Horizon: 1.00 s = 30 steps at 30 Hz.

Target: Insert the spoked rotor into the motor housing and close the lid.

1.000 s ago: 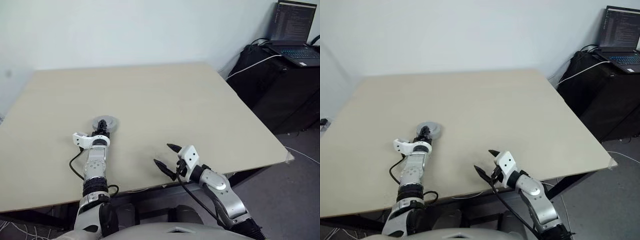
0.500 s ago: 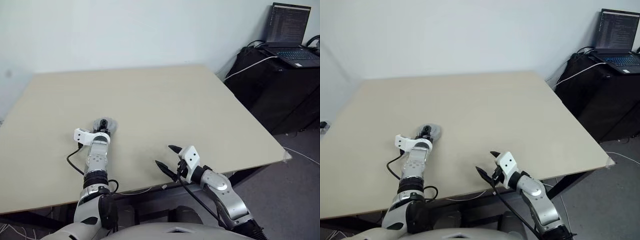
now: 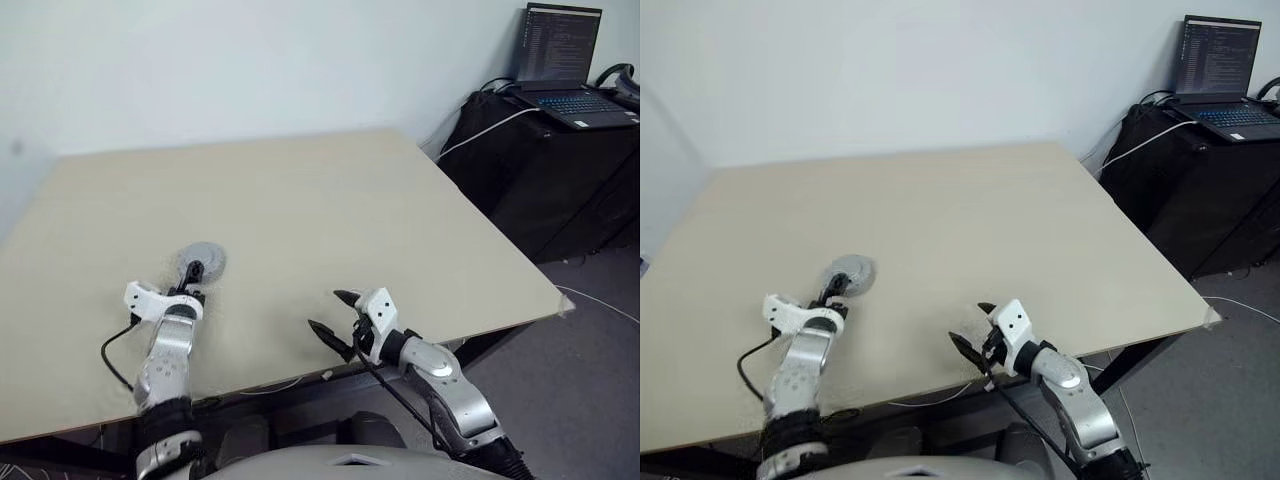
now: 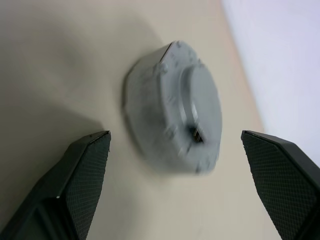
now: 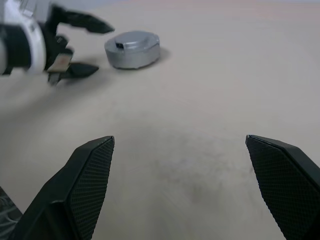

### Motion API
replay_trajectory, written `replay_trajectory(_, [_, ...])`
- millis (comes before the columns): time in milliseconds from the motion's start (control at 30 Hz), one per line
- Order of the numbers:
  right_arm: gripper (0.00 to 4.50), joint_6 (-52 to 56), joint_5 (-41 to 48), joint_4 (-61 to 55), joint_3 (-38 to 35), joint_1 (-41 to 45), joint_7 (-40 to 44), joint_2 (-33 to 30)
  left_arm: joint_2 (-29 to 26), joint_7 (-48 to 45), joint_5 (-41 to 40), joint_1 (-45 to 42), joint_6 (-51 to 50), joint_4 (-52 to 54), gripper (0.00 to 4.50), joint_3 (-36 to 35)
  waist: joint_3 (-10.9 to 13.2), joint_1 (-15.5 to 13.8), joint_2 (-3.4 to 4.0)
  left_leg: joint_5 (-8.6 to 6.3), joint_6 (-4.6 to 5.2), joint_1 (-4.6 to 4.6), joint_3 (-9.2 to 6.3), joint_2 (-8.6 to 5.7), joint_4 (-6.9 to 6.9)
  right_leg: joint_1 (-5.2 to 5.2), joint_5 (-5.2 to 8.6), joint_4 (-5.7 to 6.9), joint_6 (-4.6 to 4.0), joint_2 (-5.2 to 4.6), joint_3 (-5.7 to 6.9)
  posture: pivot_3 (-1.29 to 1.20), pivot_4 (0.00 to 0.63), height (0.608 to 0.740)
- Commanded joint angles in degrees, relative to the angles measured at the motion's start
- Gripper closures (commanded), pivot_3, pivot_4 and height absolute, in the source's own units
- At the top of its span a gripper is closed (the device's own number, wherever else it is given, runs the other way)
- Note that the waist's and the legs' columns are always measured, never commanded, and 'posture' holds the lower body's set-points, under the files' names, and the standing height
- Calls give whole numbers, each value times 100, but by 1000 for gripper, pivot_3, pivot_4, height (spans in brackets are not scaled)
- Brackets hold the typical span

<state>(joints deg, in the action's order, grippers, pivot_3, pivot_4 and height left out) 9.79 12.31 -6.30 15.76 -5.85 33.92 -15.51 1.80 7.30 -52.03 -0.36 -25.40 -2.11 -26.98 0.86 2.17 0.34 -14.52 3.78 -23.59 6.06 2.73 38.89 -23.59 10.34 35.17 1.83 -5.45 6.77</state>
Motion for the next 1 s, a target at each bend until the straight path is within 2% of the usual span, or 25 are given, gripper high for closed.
replay_trajectory(33, [0,34,118,-228,-127,59,38,25,-217,-405,279,561,-360,498,30,445,0,-19,5,0,0,-1,0,-1,-2,-1,0,-1,0,-2,1,0,0,740])
replay_trajectory(67, [0,44,109,-220,-135,39,16,32,-285,-592,354,720,-371,673,30,599,2,-18,8,-1,1,-3,0,-1,-2,-4,0,-1,0,-3,1,0,0,740])
replay_trajectory(133, [0,50,103,-215,-176,-16,-67,71,-669,-1158,1086,1138,-72,1062,30,1265,8,-35,14,-2,0,-9,0,-1,-8,-10,0,-5,0,-6,0,0,0,740])
replay_trajectory(267, [0,-287,-102,-202,-353,-239,-517,226,-1068,-2003,2400,1853,1139,1564,30,2235,18,-113,24,-2,0,-18,10,-3,-32,-28,0,-16,0,-16,-10,0,0,740])
replay_trajectory(400, [0,-764,-229,-169,-612,-510,-950,459,-881,-2237,2974,2348,2008,1705,30,2660,20,-164,23,-2,-1,-36,40,-6,-76,-81,1,-24,0,-30,-46,0,0,740])
replay_trajectory(500, [0,-1257,-485,-169,-727,-739,-1264,550,-734,-2155,3772,2606,3042,1532,30,2974,21,-157,27,-1,-4,-33,50,-5,-101,-96,10,-24,-12,-22,-57,0,0,740])
replay_trajectory(700, [0,-2192,-1196,-38,-930,-1078,-2039,667,-459,-1685,4684,2737,4251,1158,30,3010,28,-154,32,-2,-10,-32,55,0,-107,-103,19,-23,-19,-15,-59,0,0,740])
replay_trajectory(800, [0,-2319,-1215,14,-1036,-1242,-2182,689,-441,-1310,5192,2719,4636,957,30,2893,30,-157,32,-2,-10,-32,56,0,-105,-101,19,-23,-18,-16,-58,0,0,740])
replay_trajectory(1000, [0,-2283,-1160,93,-1093,-1316,-2232,722,-432,-1102,5408,2661,4855,840,30,2854,32,-147,28,-2,-10,-29,55,3,-104,-99,19,-22,-18,-18,-58,0,0,740])
